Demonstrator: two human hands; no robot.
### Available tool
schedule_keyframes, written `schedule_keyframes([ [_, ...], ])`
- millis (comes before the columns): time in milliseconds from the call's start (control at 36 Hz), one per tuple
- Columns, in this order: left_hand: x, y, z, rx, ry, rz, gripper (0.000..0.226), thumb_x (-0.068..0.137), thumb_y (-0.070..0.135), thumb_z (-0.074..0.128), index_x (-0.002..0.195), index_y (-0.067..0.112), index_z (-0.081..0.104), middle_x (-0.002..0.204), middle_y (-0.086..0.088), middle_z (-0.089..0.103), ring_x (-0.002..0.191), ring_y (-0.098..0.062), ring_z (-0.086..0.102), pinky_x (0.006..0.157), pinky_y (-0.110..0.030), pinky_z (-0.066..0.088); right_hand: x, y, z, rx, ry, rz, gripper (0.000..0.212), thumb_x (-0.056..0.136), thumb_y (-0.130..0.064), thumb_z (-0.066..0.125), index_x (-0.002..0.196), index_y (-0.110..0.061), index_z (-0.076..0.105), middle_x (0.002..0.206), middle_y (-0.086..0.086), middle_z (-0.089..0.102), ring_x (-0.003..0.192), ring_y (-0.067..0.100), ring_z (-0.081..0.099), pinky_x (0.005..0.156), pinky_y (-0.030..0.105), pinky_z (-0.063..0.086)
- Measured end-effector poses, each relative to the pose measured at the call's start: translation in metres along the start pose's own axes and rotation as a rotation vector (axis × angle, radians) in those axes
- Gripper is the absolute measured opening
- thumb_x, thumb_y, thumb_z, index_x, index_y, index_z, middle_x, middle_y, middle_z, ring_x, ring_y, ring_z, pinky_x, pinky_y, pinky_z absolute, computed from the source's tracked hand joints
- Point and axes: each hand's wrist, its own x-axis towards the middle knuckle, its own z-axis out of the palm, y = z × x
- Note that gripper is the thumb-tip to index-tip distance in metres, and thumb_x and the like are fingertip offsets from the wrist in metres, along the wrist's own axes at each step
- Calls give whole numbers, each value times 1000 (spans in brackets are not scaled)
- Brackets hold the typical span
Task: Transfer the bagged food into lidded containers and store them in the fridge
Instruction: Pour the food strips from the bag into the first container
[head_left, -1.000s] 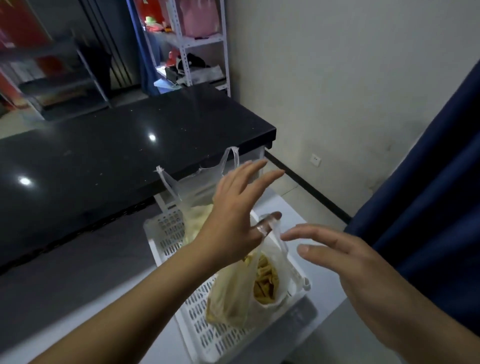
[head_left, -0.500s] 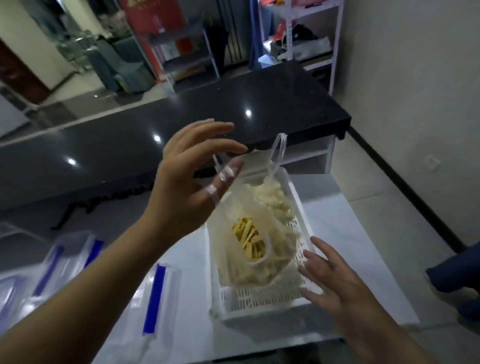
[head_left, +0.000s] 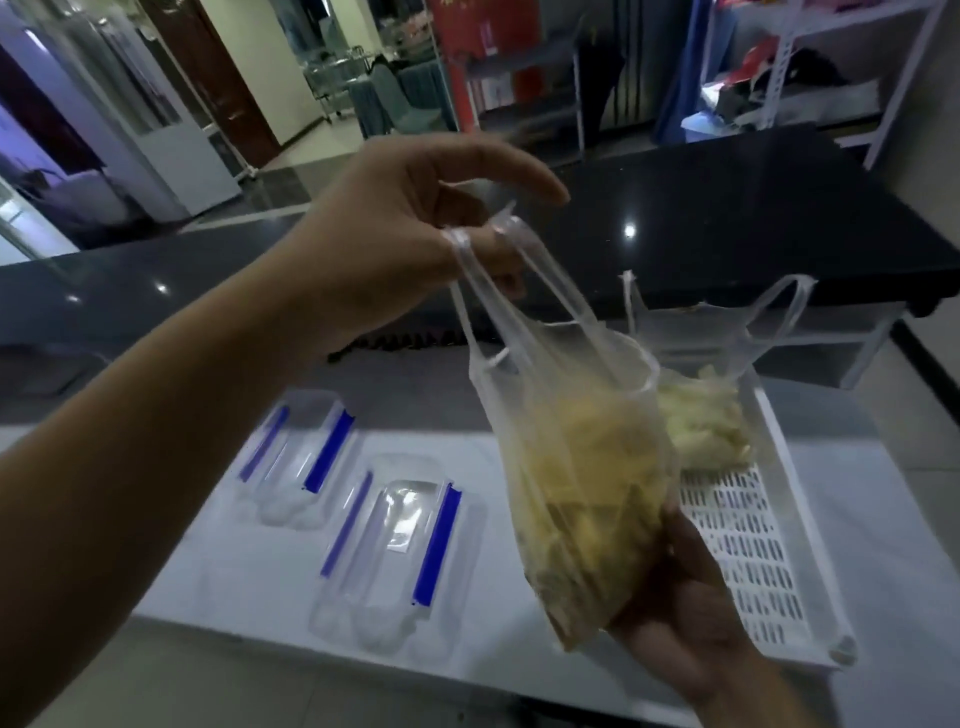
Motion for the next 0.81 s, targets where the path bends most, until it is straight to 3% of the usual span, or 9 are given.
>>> schedule_keyframes([
  [194, -47, -86, -82, -148, -408, -44, 43, 81, 36, 76, 122, 35, 66, 110, -8, 72, 93, -19, 74, 81, -24, 58, 16, 21, -1, -213, 286, -104, 87, 28, -23, 103, 111, -13, 77, 128, 16, 67, 107, 36, 69, 77, 57, 58],
  [250, -63, -116, -96, -224, -463, -27, 43, 84, 34, 75, 125, 32, 64, 106, -5, 73, 92, -17, 73, 82, -25, 58, 22, 28, 0, -248, 240, -56, 83, 46, -19, 100, 122, -5, 69, 137, 23, 58, 114, 42, 63, 86, 60, 55],
  [306, -79, -145, -106, -323, -511, -2, 42, 87, 30, 74, 127, 29, 63, 105, -4, 72, 94, -18, 72, 84, -27, 58, 29, 39, 12, -249, 197, -55, 61, 93, -5, 63, 140, 14, 30, 148, 36, 34, 131, 54, 38, 115, 63, 27],
  [333, -87, -159, -110, -372, -527, 8, 41, 87, 28, 74, 127, 28, 63, 105, -6, 71, 96, -20, 72, 85, -29, 58, 27, 45, 12, -296, 200, -75, 51, 100, -2, 45, 140, 18, 21, 147, 39, 30, 133, 56, 30, 117, 61, 20],
  [389, -100, -183, -116, -447, -536, 19, 41, 86, 24, 76, 125, 26, 63, 104, -11, 69, 98, -25, 71, 87, -31, 57, 34, 60, 4, -406, 221, -54, 55, 84, -6, 61, 134, 13, 48, 137, 36, 51, 124, 54, 48, 102, 59, 46],
  [472, -116, -211, -120, -437, -489, 46, 36, 84, 20, 78, 116, 25, 65, 102, -11, 68, 99, -27, 71, 88, -34, 57, 41, 73, 2, -626, 439, -109, 57, 66, -2, 71, 121, 5, 62, 122, 30, 65, 107, 44, 67, 73, 47, 59],
  [639, -135, -231, -117, 20, -17, 278, 30, 82, 23, 71, 110, 33, 67, 99, 12, 71, 95, -7, 71, 87, -16, 55, 55, 117, 6, -574, 591, -248, 41, 71, 1, 63, 112, 4, 68, 118, 30, 67, 97, 38, 71, 70, 45, 62],
  [722, -134, -236, -118, 102, 96, 341, 25, 85, 12, 71, 109, 19, 71, 101, 5, 71, 93, -8, 70, 86, -17, 55, 62, 132, 15, -554, 649, -276, 51, 72, -5, 62, 122, 5, 61, 125, 32, 62, 104, 41, 66, 80, 49, 60],
  [806, -133, -245, -117, 45, 133, 269, 19, 87, 9, 70, 103, 19, 73, 100, 5, 69, 93, -7, 68, 85, -17, 55, 63, 138, 17, -531, 644, -285, 47, 75, -4, 58, 121, 4, 60, 112, 27, 69, 91, 36, 73, 64, 40, 62],
])
